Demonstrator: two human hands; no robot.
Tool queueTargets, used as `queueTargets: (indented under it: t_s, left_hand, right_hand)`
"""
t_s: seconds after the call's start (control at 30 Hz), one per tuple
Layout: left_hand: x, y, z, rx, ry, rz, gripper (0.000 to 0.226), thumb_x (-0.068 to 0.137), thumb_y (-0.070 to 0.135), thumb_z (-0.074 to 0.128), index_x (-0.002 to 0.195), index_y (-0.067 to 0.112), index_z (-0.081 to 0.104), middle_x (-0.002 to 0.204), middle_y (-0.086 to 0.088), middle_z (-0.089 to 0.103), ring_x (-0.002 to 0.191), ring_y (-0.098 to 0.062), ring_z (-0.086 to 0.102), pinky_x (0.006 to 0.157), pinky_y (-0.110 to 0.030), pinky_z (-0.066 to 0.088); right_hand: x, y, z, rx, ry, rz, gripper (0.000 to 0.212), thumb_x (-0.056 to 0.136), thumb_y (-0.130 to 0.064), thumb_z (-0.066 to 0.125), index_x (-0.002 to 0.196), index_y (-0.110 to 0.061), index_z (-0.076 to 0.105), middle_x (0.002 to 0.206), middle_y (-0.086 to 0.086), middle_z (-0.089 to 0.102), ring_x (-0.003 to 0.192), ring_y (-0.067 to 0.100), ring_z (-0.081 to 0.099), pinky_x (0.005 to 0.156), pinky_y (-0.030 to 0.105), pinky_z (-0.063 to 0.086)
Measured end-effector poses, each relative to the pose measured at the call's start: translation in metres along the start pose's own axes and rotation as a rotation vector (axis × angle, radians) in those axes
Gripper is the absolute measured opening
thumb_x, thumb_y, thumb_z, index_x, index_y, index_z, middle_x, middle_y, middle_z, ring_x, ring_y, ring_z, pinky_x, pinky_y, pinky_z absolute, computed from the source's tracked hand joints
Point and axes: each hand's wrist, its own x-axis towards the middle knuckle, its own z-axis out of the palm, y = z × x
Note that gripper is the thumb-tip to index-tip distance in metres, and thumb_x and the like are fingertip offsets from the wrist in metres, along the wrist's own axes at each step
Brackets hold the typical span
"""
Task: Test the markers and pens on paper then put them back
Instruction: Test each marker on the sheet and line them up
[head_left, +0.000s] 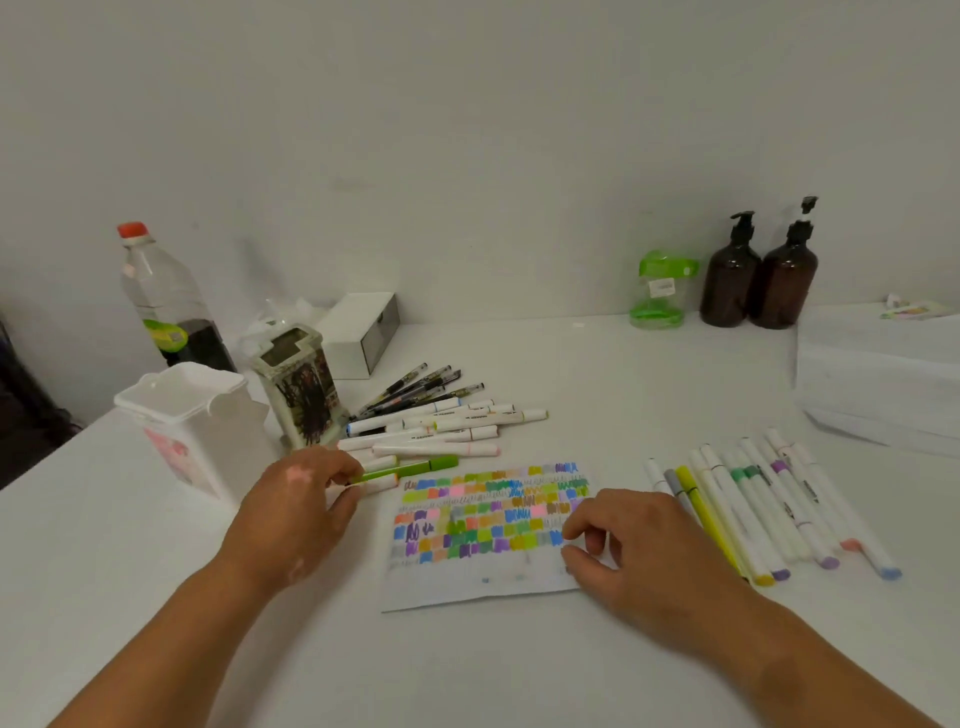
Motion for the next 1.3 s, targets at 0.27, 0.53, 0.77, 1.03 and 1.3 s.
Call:
queueTargets:
  t_s: [0.27, 0.53, 0.77, 1.03, 1.3]
  left_hand:
    - [-0.013, -0.029, 0.000, 0.179, -0.069, -0.068, 0.031, 0.091, 0.027, 0.068, 0.121, 0.025, 0.068, 0.115, 0.002, 0.067, 0.105, -0.022, 0.061, 0.093, -0.039, 0.051]
    - [-0.003, 0.003, -0.004, -0.076, -0.210, -0.095, 0.012, 0.094, 0.030, 0.066, 0.106, 0.033, 0.068, 0.101, 0.014, 0.066, 0.088, -0.007, 0.062, 0.080, -0.023, 0.054]
    - [0.003, 0.085, 0.008, -1.393, -0.515, -0.354, 0.020, 0.096, 0.004, 0.059, 0.116, 0.001, 0.057, 0.111, -0.017, 0.072, 0.107, -0.032, 0.070, 0.088, -0.042, 0.058]
    - [0.014, 0.120, 0.037, -1.597, -0.565, -0.261, 0.022, 0.092, -0.001, 0.062, 0.113, 0.005, 0.060, 0.118, -0.020, 0.070, 0.101, -0.032, 0.069, 0.076, -0.031, 0.057]
    - [0.009, 0.096, 0.034, -1.168, -0.342, -0.147, 0.017, 0.074, 0.032, 0.077, 0.089, 0.026, 0.072, 0.095, 0.003, 0.075, 0.083, -0.014, 0.073, 0.068, -0.020, 0.056]
  right_hand:
    - [-0.002, -0.003, -0.002, 0.093, 0.003, -0.049, 0.004, 0.079, -0.046, 0.065, 0.077, -0.042, 0.065, 0.074, -0.021, 0.065, 0.066, 0.007, 0.061, 0.059, 0.011, 0.043]
    - [-0.003, -0.003, -0.006, 0.155, 0.056, -0.037, 0.002, 0.079, -0.040, 0.069, 0.077, -0.040, 0.068, 0.067, -0.020, 0.067, 0.059, 0.009, 0.061, 0.055, 0.010, 0.043]
    - [-0.002, -0.012, -0.005, 0.211, 0.082, -0.021, 0.014, 0.082, -0.032, 0.079, 0.089, -0.042, 0.070, 0.085, -0.028, 0.068, 0.064, 0.009, 0.061, 0.057, 0.010, 0.044]
    - [0.005, -0.006, -0.002, 0.429, 0.189, 0.135, 0.019, 0.084, -0.037, 0.080, 0.090, -0.043, 0.063, 0.081, -0.020, 0.070, 0.065, 0.000, 0.060, 0.058, 0.008, 0.043]
    - [0.011, 0.007, -0.018, 0.552, 0.256, 0.230, 0.014, 0.084, -0.024, 0.078, 0.084, -0.036, 0.072, 0.081, -0.009, 0.072, 0.079, 0.010, 0.067, 0.058, 0.016, 0.051]
